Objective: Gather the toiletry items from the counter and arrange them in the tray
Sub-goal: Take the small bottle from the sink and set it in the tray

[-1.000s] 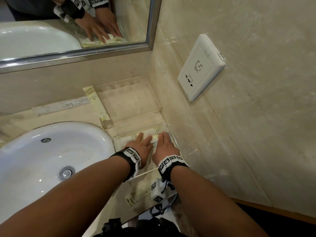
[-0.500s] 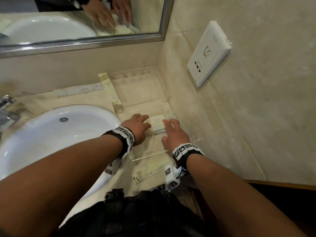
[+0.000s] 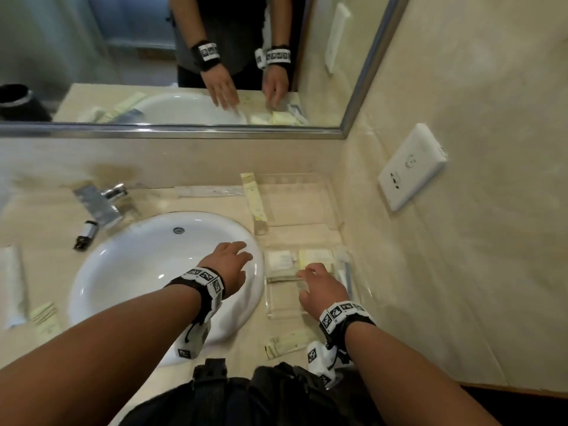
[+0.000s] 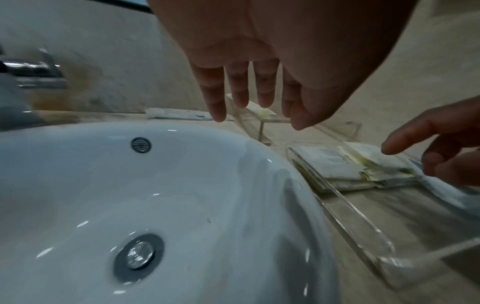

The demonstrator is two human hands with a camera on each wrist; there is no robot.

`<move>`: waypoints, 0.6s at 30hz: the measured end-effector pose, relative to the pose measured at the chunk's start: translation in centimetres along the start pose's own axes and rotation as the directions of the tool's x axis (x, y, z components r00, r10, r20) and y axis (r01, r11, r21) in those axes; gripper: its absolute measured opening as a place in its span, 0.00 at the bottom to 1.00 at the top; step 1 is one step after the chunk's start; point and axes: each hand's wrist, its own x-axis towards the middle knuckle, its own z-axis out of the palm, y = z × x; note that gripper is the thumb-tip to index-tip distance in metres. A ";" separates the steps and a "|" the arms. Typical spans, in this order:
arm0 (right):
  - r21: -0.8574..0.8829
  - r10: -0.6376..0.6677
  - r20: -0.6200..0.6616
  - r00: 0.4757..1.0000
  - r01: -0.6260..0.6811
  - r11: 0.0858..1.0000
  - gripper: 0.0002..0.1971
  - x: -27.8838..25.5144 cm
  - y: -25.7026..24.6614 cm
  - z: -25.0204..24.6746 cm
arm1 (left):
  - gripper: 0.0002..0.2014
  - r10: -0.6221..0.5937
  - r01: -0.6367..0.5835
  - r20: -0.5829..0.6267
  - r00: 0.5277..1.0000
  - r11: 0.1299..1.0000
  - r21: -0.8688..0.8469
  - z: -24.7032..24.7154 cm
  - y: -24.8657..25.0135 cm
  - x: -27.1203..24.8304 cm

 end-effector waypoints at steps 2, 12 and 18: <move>-0.004 -0.044 -0.002 0.999 0.044 0.999 0.27 0.9 -1.7 -0.2 | 0.25 -0.056 0.055 -0.021 0.998 0.998 -0.036 -0.2 -1.4 -1.3; -0.062 -0.345 0.039 0.938 0.347 0.936 0.26 3.6 -13.2 1.0 | 0.24 -0.327 0.308 -0.108 0.939 0.937 -0.162 0.4 -9.5 -9.3; -0.088 -0.444 0.085 0.892 0.450 0.889 0.25 3.6 -17.6 2.6 | 0.23 -0.454 0.418 -0.131 0.881 0.879 -0.230 1.9 -13.7 -13.5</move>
